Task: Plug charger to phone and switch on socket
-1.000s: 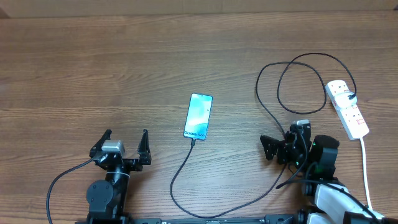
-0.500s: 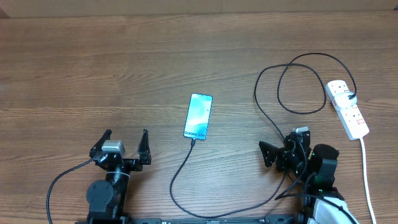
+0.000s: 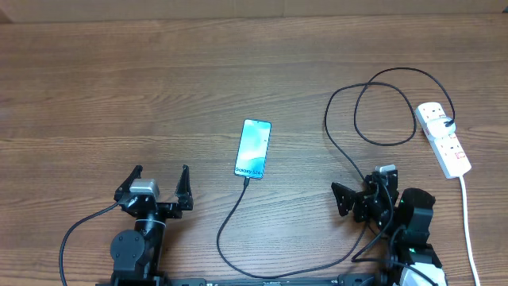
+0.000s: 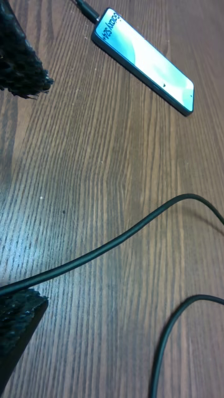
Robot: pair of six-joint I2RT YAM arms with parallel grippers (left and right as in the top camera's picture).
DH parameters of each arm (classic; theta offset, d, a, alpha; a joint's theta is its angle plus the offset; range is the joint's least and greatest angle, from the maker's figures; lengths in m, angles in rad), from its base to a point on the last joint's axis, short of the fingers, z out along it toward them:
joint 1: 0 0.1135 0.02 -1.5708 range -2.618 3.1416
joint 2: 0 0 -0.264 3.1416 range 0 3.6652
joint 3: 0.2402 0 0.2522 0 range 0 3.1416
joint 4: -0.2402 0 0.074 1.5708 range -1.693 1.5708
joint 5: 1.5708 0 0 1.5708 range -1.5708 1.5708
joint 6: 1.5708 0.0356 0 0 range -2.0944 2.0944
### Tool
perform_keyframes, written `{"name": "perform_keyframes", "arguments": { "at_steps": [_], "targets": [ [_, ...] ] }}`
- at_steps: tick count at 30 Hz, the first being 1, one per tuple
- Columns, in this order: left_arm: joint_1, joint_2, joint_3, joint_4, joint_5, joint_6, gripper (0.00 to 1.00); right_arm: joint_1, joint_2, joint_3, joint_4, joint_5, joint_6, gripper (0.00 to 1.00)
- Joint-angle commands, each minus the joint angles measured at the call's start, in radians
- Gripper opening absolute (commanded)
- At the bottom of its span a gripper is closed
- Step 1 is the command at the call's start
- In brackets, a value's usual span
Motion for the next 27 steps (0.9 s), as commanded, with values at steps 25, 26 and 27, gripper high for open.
{"name": "perform_keyframes", "arguments": {
  "at_steps": [25, 26, 27],
  "targets": [
    [0.006, -0.011, -0.003, -0.002, -0.006, 0.019, 1.0, 0.08, -0.29, -0.01, -0.163, 0.032, -0.001, 1.0],
    [0.006, -0.011, -0.003, -0.002, -0.006, 0.019, 1.0, 0.08, -0.295, -0.01, -0.163, 0.032, -0.001, 1.0],
    [0.006, -0.011, -0.003, -0.002, -0.006, 0.019, 1.0, 0.08, -0.3, -0.01, -0.163, 0.032, -0.001, 1.0]
  ]
}}
